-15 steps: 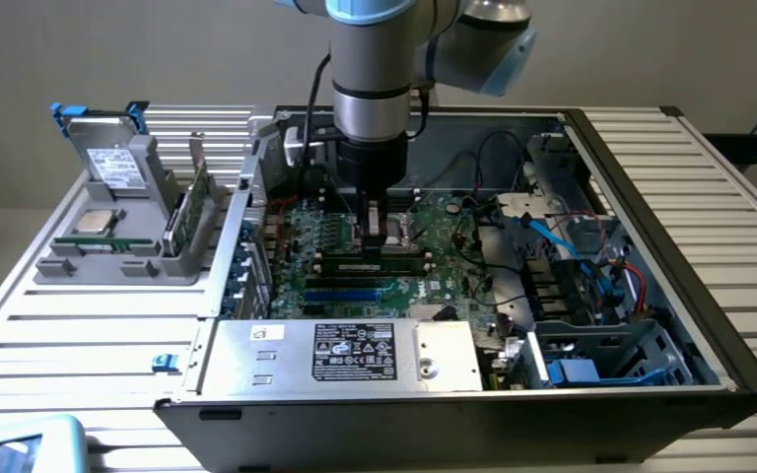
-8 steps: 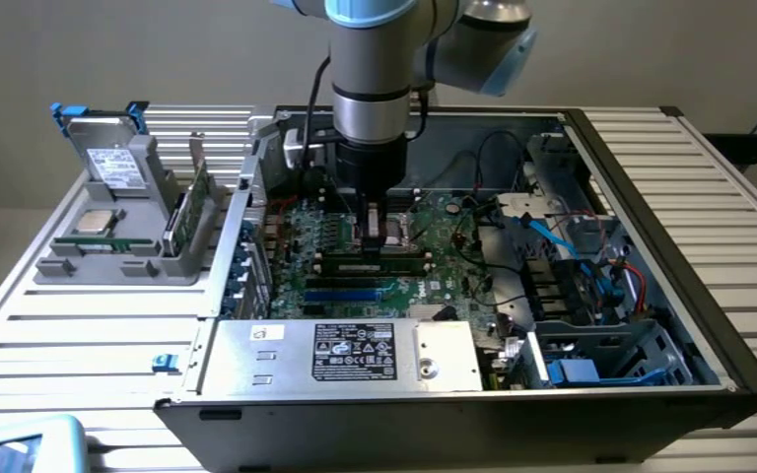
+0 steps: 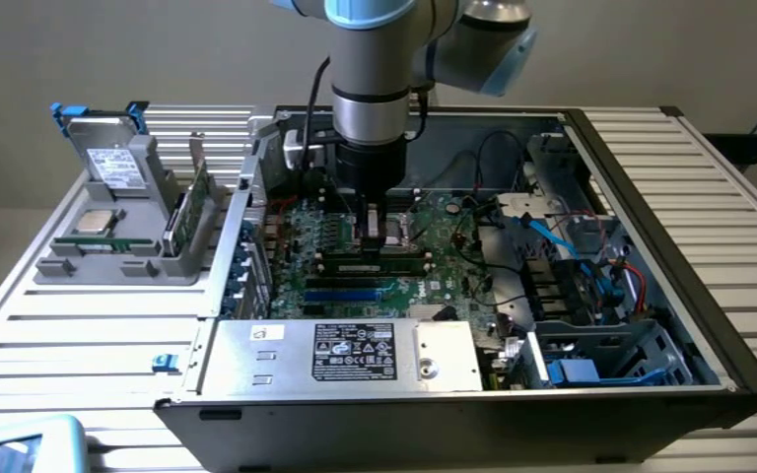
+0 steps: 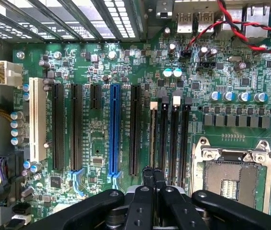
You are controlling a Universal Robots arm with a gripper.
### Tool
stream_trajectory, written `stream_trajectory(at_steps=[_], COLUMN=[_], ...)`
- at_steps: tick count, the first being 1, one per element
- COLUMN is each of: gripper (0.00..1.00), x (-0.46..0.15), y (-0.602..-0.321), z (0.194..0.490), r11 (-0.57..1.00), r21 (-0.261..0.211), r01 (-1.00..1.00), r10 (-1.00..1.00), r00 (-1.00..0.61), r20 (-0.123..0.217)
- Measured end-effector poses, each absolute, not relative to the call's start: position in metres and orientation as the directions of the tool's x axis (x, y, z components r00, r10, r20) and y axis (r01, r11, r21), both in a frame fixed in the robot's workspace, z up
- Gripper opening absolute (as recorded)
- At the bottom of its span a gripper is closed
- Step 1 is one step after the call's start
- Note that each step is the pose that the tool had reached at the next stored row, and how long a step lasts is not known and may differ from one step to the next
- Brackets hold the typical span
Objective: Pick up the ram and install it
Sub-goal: 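Press down the ram until it locks into place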
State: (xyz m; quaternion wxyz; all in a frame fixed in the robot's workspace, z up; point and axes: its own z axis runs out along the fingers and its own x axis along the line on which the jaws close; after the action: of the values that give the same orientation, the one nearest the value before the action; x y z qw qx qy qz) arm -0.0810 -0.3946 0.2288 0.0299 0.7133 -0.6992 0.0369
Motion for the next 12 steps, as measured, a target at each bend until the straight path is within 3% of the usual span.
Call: stream_trajectory(at_steps=[12], gripper=[0.11], x=[-0.068], y=[-0.395], z=[0.247], r11=[-0.02], r21=[-0.008], r01=[-1.0], r10=[-0.995], r00=[0.02], r20=[0.096])
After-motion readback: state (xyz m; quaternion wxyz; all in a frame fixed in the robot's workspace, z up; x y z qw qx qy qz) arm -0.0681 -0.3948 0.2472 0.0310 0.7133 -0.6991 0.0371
